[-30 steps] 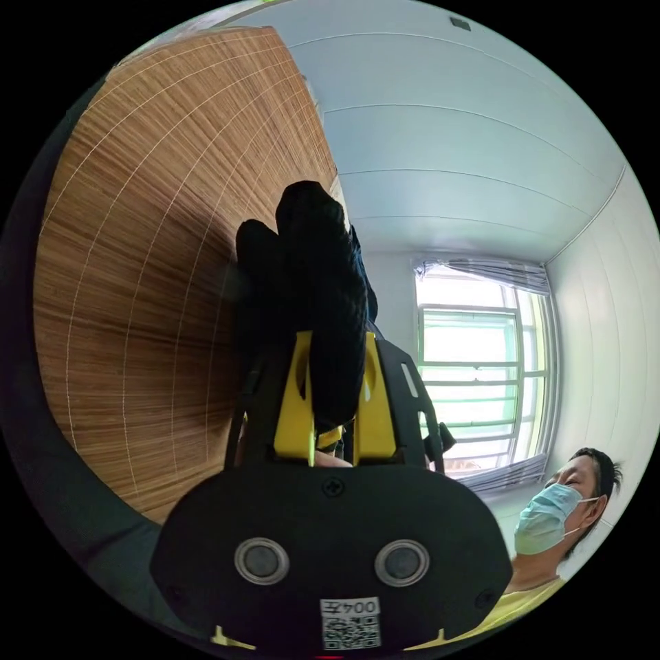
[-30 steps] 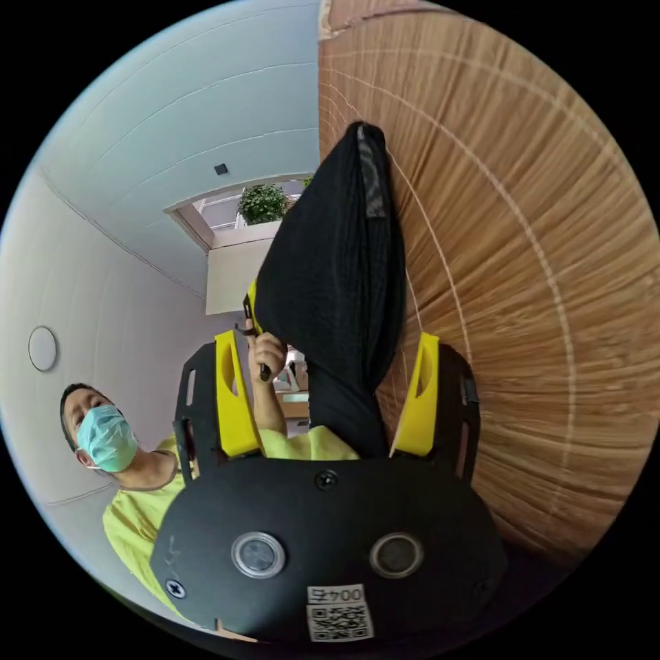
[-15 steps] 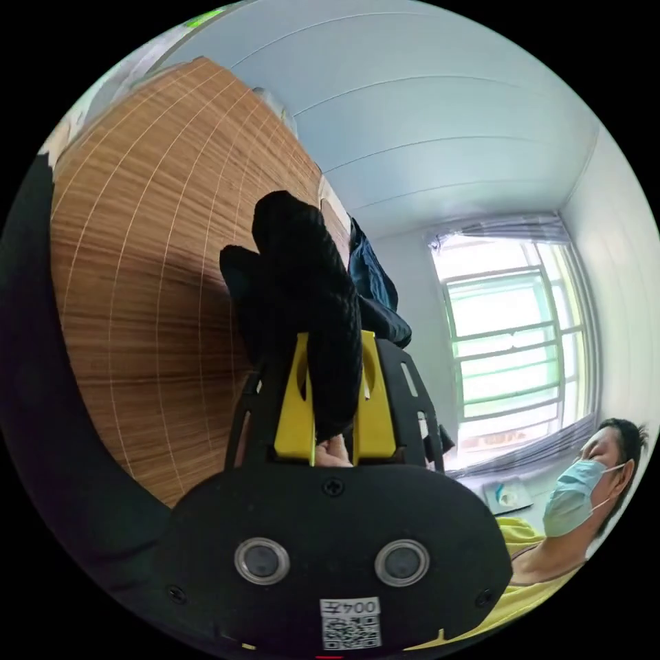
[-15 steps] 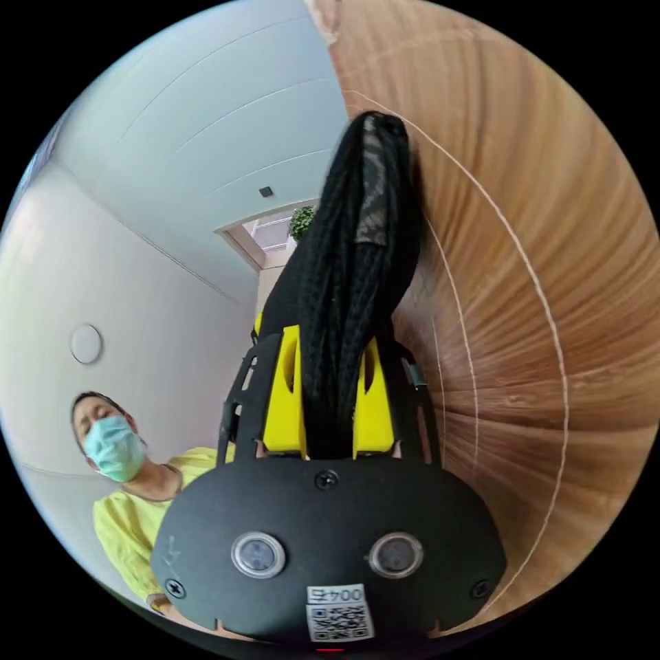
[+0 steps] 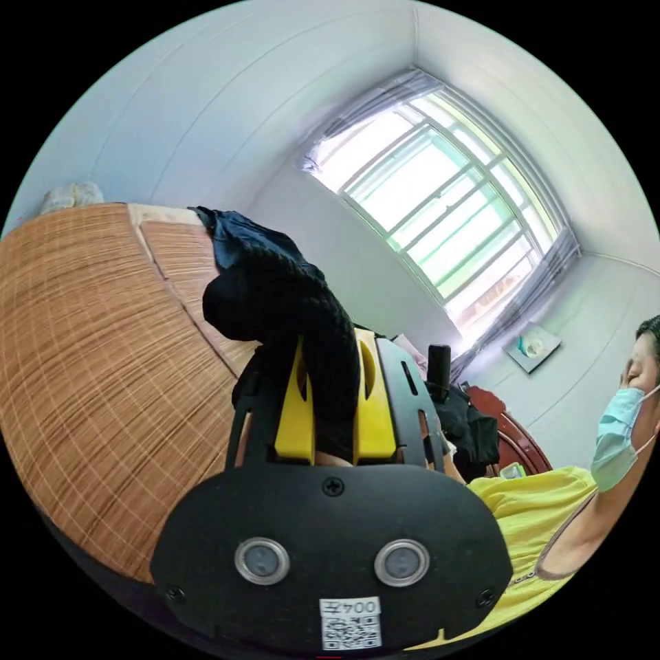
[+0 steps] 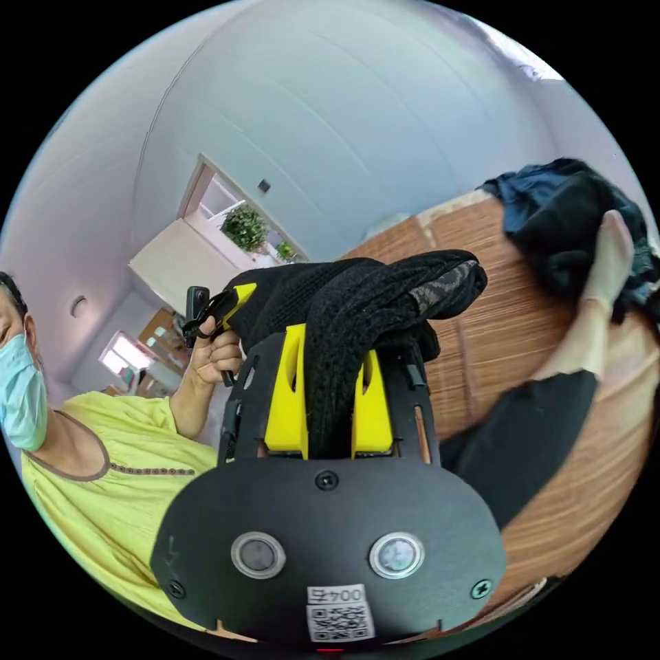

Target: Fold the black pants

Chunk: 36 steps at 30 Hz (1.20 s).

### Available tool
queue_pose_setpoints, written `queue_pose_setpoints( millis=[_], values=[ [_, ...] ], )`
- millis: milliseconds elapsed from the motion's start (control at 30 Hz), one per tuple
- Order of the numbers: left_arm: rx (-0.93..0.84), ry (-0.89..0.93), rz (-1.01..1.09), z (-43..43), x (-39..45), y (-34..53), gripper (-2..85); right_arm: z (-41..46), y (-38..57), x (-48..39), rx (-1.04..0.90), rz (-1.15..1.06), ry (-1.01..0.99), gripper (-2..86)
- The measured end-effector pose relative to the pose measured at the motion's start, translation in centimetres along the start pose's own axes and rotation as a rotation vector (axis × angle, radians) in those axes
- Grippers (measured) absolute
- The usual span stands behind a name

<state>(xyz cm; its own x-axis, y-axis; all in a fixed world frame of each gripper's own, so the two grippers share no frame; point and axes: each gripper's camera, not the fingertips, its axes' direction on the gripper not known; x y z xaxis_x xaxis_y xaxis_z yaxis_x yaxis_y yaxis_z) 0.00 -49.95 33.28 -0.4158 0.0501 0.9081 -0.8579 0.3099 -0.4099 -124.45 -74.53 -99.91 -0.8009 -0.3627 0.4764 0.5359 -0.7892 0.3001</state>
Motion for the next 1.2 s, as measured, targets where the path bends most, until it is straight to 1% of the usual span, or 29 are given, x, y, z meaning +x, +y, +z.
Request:
queue_pose_setpoints(
  millis=[100,133,167,200,233,300,333,367,400,433,467,500,533,567,600,633,667,733,767,800,833,900,933,967,1000,1033,1067,1100,1200],
  values=[
    [-0.11,0.116,0.109,13.6,6.1,-3.7,11.0,-8.7,3.0,1.6,0.116,0.032,0.144,10.8],
    [-0.126,0.137,0.123,16.0,7.1,-4.2,11.1,-12.1,4.4,2.2,0.161,0.052,0.207,10.8],
    [-0.157,0.178,0.164,20.7,9.3,-5.0,11.2,-13.7,5.1,2.5,0.185,0.062,0.24,10.8],
    [-0.171,0.198,0.191,23.1,10.4,-5.3,11.2,-17.0,6.6,2.9,0.233,0.081,0.313,10.8],
    [-0.2,0.241,0.223,27.9,12.3,-5.6,11.3,-19.8,8.1,3.1,0.276,0.098,0.392,10.8],
    [-0.308,0.34,0.215,38.3,14.1,-5.0,11.6,-23.4,10.7,3.8,0.329,0.141,0.506,10.9],
    [-0.341,0.346,0.206,40.9,14.2,-4.4,11.8,-25.2,12.5,4.6,0.345,0.189,0.571,11.0],
    [-0.412,0.329,0.164,46.1,13.6,-2.9,12.3,-25.9,13.5,5.2,0.35,0.219,0.597,11.0],
    [-0.456,0.313,0.135,48.8,13.0,-1.9,12.6,-26.9,15.7,6.8,0.361,0.3,0.628,11.5],
    [-0.567,0.247,0.091,54.0,11.4,0.3,12.4,-27.3,18.3,9.0,0.377,0.416,0.638,12.3],
    [-0.656,0.135,0.049,58.0,9.3,2.5,11.3,-27.2,19.7,10.3,0.378,0.484,0.642,13.0],
    [-0.674,0.036,-0.032,60.0,6.9,4.1,9.3,-26.6,22.5,13.3,0.337,0.645,0.644,14.1],
    [-0.665,0.017,-0.078,60.3,5.9,4.6,8.7,-25.6,24.9,15.7,0.269,0.794,0.644,14.9],
    [-0.608,0.034,-0.146,59.9,4.6,5.0,7.5,-25.3,25.9,16.1,0.255,0.828,0.651,14.5],
    [-0.569,0.061,-0.146,59.3,4.4,5.0,7.5,-24.9,26.9,15.4,0.279,0.817,0.689,13.6],
    [-0.496,0.11,-0.1,57.8,4.7,4.9,7.4,-24.8,26.9,13.4,0.328,0.754,0.754,13.3],
    [-0.44,0.122,-0.027,56.0,5.3,4.7,6.8,-24.7,26.7,12.4,0.345,0.731,0.805,13.1],
    [-0.37,0.06,0.099,52.9,6.6,5.0,5.1,-23.8,25.0,8.8,0.364,0.61,1.003,10.4],
    [-0.316,-0.022,0.193,50.7,7.5,5.8,3.9,-23.4,24.3,8.1,0.364,0.573,1.045,9.3],
    [-0.276,-0.127,0.29,48.7,8.3,7.0,2.9,-22.5,22.9,7.2,0.335,0.483,1.104,8.2],
    [-0.267,-0.183,0.332,47.9,8.5,7.7,2.6,-21.4,21.2,7.2,0.271,0.408,1.155,8.0],
    [-0.271,-0.438,0.468,45.4,8.5,11.8,1.6,-20.2,19.2,8.5,0.168,0.385,1.207,8.1],
    [-0.28,-0.5,0.494,45.0,8.3,13.1,1.4,-19.6,18.2,10.0,0.097,0.396,1.213,7.8],
    [-0.305,-0.604,0.55,44.2,7.6,15.9,1.2,-19.5,18.0,11.0,0.065,0.415,1.212,7.7],
    [-0.322,-0.654,0.578,43.8,7.2,17.4,1.1,-19.1,18.0,13.6,-0.012,0.476,1.179,7.5],
    [-0.36,-0.749,0.623,43.1,6.4,20.5,1.0,-18.3,18.4,16.9,-0.133,0.574,1.098,7.2],
    [-0.406,-0.829,0.647,42.4,5.5,23.7,0.9,-17.8,18.8,18.5,-0.207,0.63,1.046,7.0],
    [-0.448,-0.886,0.665,41.6,4.8,26.8,0.9,-17.2,18.9,19.5,-0.238,0.647,1.034,6.7],
    [-0.523,-0.97,0.684,40.3,3.6,32.2,0.8,-16.8,18.0,18.9,-0.248,0.622,1.089,5.8]
  ],
)
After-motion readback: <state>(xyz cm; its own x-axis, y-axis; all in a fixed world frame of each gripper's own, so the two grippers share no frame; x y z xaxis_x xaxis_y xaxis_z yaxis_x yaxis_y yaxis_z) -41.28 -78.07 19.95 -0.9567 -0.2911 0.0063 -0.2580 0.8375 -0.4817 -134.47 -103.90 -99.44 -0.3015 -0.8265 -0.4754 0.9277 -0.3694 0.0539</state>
